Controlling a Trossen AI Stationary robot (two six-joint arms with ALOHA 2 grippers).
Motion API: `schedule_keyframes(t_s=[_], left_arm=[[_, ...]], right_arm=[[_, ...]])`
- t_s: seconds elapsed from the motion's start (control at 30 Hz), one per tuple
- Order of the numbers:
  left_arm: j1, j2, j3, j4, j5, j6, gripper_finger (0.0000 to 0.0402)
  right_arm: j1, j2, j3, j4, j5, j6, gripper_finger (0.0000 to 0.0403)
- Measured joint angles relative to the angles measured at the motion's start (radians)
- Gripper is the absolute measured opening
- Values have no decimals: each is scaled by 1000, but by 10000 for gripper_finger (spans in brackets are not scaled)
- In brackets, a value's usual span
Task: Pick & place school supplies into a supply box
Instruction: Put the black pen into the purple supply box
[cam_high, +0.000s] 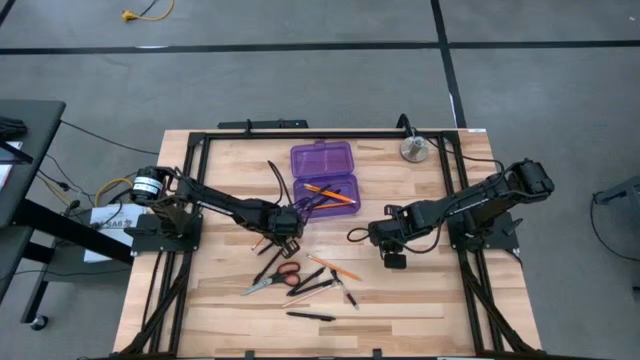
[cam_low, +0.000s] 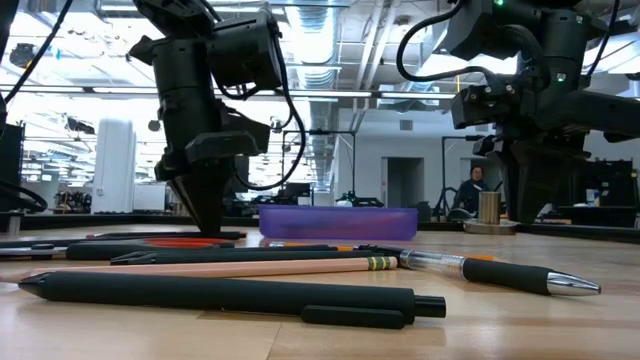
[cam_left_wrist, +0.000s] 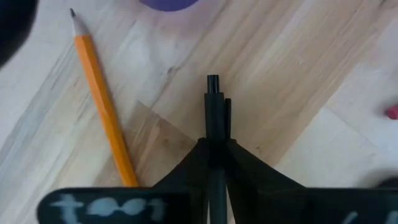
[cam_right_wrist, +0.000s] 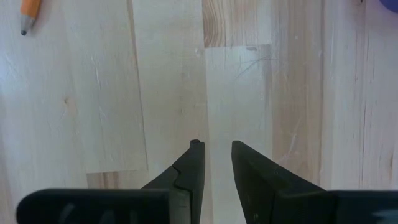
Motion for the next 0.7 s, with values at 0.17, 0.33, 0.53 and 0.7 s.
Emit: schedule_keyframes(t_s=[0.17,0.33,0.53,0.7], left_arm=[[-11,1,0,18,0,0,12],[-22,1,5,35,-4,6,14],[-24,2,47,34,-20,46,12],[-24,2,68,31,-40,72,12]], right_arm=[[0,0,0,-4,0,0,76],[0,0,0,-8,0,0,76],[0,0,0,-11,0,0,76],[0,0,0,-13,0,0,76]])
